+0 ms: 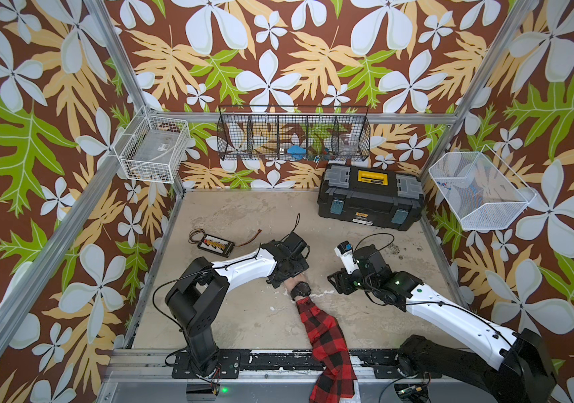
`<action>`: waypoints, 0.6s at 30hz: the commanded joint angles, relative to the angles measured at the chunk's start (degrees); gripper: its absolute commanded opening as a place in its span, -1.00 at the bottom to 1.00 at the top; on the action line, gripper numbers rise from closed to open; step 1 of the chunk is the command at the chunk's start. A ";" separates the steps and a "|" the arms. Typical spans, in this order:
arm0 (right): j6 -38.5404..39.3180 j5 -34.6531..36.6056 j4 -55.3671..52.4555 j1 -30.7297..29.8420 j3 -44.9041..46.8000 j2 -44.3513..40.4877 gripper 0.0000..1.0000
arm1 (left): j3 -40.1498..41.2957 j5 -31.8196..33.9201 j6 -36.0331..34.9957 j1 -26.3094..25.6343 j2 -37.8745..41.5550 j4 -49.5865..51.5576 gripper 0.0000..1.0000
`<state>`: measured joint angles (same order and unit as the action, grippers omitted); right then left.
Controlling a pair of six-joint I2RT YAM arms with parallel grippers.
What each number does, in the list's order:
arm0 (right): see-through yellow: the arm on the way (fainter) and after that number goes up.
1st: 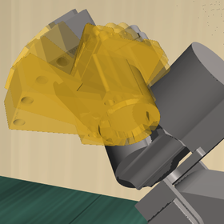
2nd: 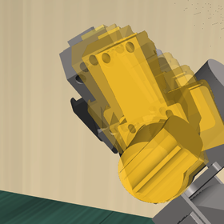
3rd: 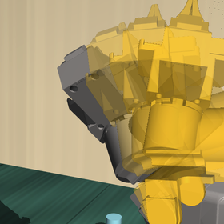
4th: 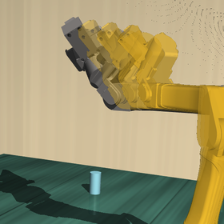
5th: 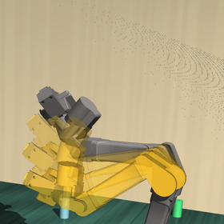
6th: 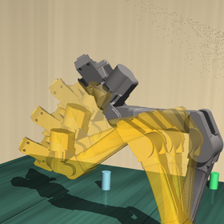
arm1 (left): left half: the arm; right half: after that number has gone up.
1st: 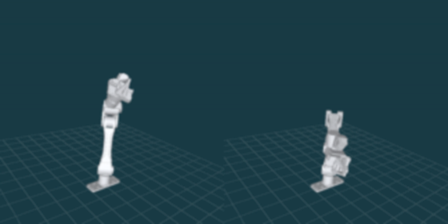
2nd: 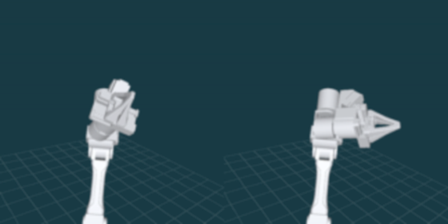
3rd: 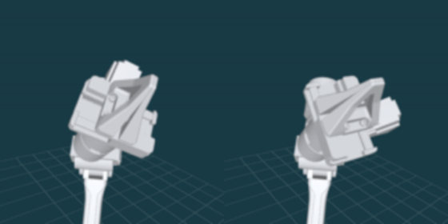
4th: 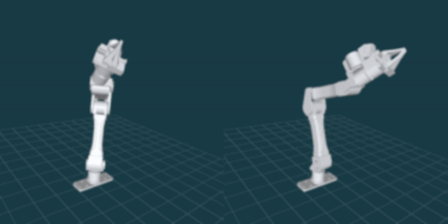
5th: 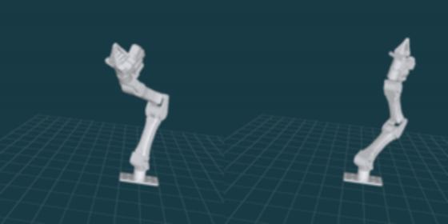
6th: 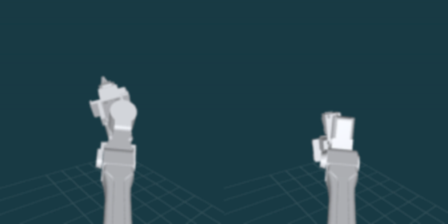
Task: Take off the watch
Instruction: Adjust the hand at the center of the board.
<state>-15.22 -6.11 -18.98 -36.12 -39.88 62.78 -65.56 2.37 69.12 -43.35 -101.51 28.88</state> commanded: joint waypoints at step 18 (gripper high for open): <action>1.71 3.65 -0.88 0.02 -0.56 -0.82 0.38 | -4.66 -0.95 0.17 -1.97 -5.97 4.84 0.56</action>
<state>-14.11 -3.05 -19.64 -36.12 -40.21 62.15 -69.91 1.13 70.15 -45.28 -107.15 32.97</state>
